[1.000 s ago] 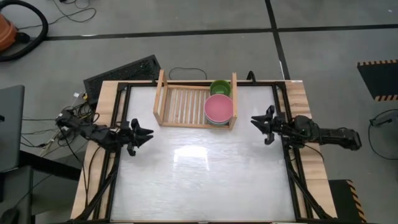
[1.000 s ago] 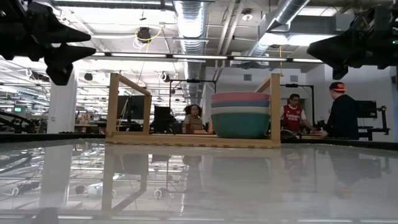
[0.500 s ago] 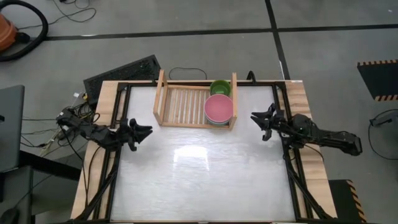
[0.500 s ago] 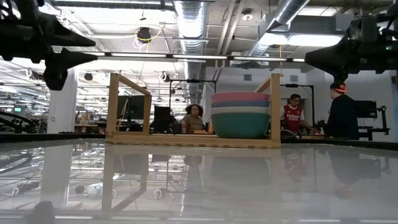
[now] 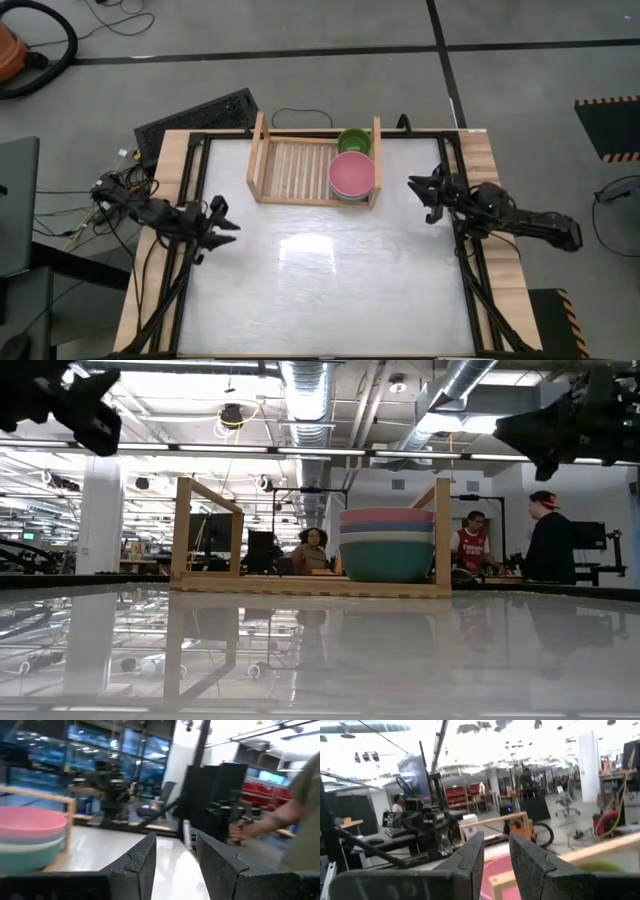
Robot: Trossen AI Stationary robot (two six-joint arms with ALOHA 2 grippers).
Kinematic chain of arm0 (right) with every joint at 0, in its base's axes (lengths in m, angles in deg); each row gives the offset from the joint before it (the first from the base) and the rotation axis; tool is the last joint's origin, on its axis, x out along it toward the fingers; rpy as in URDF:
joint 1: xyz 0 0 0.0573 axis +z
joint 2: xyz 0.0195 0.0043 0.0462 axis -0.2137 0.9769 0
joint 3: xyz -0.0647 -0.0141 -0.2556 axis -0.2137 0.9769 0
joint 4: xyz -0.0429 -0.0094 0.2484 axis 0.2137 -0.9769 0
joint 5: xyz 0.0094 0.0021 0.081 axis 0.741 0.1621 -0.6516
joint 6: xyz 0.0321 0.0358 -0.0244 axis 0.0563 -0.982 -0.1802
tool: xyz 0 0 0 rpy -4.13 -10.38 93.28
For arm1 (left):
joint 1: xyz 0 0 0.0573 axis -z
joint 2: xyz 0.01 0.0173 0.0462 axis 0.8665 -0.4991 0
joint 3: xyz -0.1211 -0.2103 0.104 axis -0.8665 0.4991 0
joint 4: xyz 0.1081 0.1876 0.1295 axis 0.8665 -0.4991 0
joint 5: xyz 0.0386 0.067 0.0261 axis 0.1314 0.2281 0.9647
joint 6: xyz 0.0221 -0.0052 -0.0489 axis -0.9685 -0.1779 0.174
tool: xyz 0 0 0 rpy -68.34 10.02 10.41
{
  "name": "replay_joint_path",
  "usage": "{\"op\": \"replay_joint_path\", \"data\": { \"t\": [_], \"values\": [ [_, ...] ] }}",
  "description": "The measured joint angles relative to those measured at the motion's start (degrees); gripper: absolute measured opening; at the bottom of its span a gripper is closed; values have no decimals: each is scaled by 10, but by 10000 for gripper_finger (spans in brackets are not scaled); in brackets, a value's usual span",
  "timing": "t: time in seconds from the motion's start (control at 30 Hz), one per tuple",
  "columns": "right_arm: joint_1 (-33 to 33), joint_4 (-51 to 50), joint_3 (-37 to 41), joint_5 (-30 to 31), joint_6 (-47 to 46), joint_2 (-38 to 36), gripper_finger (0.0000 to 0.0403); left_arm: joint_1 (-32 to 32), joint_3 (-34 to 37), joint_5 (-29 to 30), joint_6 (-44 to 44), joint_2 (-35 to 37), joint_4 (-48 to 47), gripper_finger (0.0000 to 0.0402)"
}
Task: Place and stack bowls onto a shelf
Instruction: Return to Home Position
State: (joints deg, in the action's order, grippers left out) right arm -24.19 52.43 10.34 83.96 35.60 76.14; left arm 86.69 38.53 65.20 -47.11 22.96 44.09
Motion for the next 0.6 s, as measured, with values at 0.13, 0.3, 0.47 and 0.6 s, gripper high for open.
{"op": "replay_joint_path", "data": {
  "t": [0.13, 0.3, 0.47, 0.6],
  "values": [
    [-19, -5, 0, -39, -7, -1, 119, -1, 11, -43, 34, 0, -5, 126],
    [-30, -64, 0, -48, -23, 0, 119, -1, 12, -42, 50, -7, -39, 126],
    [-30, -79, 0, -48, -16, 0, 119, 0, 13, -36, 32, -7, -44, 126],
    [-29, -85, 0, -48, -38, 0, 119, 0, 13, -10, 37, -7, -61, 126]
  ]
}}
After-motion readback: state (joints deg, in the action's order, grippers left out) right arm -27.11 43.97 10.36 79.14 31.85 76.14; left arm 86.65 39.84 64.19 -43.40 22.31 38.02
